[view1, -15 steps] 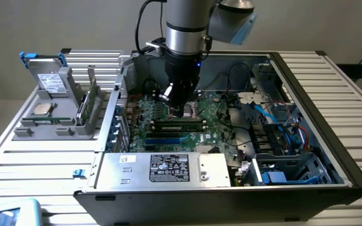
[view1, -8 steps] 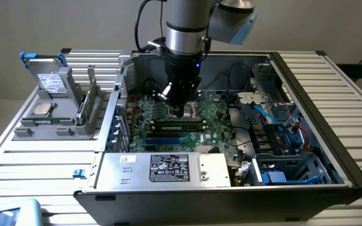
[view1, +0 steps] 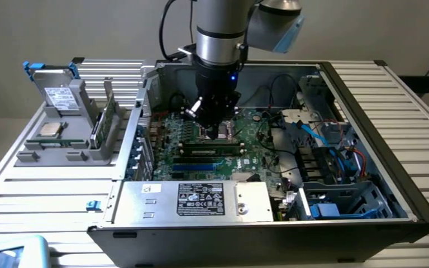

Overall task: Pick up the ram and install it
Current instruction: 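Press down the ram until it locks into place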

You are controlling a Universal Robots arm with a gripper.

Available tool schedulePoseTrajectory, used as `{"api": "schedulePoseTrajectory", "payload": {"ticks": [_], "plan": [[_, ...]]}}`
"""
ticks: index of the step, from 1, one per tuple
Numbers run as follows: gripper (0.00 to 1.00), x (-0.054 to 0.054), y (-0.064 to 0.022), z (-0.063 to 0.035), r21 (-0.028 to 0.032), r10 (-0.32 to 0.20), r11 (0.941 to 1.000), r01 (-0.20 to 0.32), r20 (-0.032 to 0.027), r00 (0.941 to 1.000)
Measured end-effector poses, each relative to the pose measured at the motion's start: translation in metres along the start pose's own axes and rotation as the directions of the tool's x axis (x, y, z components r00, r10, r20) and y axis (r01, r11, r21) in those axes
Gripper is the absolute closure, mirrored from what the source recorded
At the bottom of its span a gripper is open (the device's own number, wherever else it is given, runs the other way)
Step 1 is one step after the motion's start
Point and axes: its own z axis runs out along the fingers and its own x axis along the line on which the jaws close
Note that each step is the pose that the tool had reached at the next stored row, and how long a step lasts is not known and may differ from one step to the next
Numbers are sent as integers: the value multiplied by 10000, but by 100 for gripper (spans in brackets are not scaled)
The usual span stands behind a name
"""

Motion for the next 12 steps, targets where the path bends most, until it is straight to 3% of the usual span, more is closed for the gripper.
{"api": "schedulePoseTrajectory", "payload": {"ticks": [6,12], "plan": [[89,0,0,0,0,751,9972,-751,47,9972],[89,0,0,0,-20,1524,9883,-1524,71,9883]]}}
